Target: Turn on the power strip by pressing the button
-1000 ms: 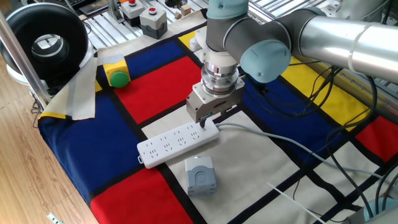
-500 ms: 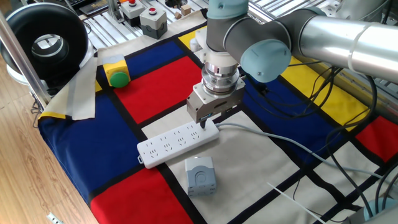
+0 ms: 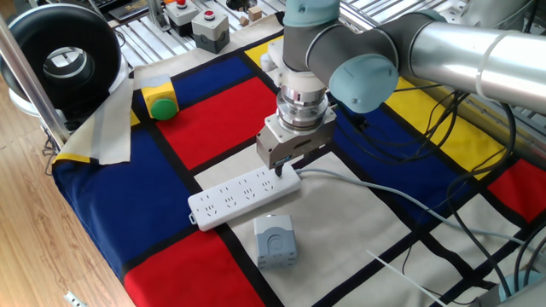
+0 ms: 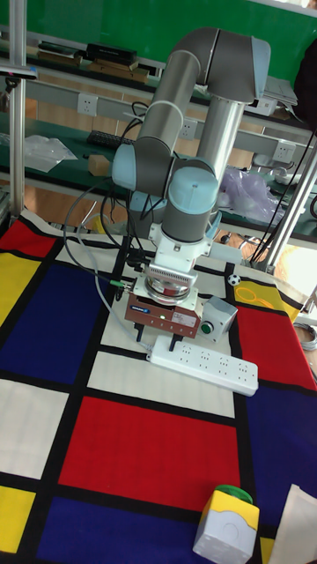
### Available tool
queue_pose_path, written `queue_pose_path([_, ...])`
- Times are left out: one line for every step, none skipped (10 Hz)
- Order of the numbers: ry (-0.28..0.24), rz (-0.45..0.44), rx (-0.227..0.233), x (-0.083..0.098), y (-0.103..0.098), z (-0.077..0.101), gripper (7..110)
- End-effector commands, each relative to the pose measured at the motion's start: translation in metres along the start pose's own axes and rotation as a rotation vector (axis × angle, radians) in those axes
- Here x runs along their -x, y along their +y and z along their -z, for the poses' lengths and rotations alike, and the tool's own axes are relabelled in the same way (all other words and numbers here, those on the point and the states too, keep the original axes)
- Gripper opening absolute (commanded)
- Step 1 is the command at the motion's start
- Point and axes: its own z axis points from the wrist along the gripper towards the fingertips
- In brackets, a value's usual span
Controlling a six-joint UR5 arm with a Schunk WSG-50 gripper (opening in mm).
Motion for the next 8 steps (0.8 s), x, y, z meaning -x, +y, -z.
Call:
queue_pose_path([0.005,-0.009,0.011,-0.0001,0.0028,0.0002,66])
queue_pose_path([0.005,-0.009,0.011,0.0000,0.0034,-0.0002,66])
queue_pose_path([0.006,-0.009,0.010,-0.0003,0.0028,-0.0002,66])
queue_pose_path([0.006,-0.009,0.010,-0.0004,0.0026,-0.0001,66])
queue_pose_path([0.007,-0.009,0.006,-0.0007,0.0017,-0.0002,66])
queue_pose_path([0.008,-0.010,0.004,-0.0011,0.0011,-0.0001,66])
queue_pose_path([0.008,-0.010,0.003,-0.0010,0.0005,-0.0001,66])
queue_pose_path([0.008,-0.010,0.003,-0.0010,0.0005,-0.0001,66])
